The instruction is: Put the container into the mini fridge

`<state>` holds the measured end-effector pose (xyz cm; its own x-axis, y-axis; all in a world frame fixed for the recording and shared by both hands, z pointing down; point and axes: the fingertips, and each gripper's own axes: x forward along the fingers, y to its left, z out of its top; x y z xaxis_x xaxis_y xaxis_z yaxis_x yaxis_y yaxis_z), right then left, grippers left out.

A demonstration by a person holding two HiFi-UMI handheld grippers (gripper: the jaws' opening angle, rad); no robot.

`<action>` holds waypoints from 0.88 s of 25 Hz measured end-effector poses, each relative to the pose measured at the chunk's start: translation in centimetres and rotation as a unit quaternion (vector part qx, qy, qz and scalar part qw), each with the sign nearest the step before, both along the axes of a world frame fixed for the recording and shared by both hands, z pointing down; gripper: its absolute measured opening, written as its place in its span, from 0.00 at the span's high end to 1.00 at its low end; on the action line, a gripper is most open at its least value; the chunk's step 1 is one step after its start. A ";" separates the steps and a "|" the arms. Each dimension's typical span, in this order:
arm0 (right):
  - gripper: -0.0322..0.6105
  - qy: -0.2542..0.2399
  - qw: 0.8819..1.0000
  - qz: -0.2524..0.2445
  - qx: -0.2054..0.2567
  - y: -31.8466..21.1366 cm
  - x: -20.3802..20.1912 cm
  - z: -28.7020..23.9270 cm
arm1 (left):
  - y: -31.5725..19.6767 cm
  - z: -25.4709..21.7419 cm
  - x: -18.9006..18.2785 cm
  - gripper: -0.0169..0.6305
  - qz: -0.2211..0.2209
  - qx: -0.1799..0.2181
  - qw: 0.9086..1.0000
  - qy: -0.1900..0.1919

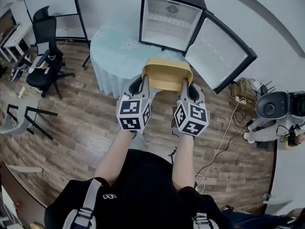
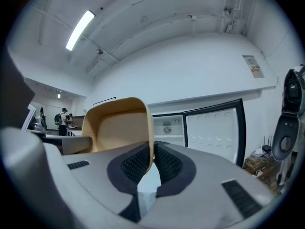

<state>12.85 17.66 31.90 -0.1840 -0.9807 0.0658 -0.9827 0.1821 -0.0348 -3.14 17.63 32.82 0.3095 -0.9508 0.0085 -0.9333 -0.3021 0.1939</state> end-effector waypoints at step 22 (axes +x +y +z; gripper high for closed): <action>0.91 0.001 0.998 -0.035 -0.054 -23.6 -6.0 5.2 | -22.5 4.6 -5.9 0.95 -0.036 -0.058 0.998 -0.012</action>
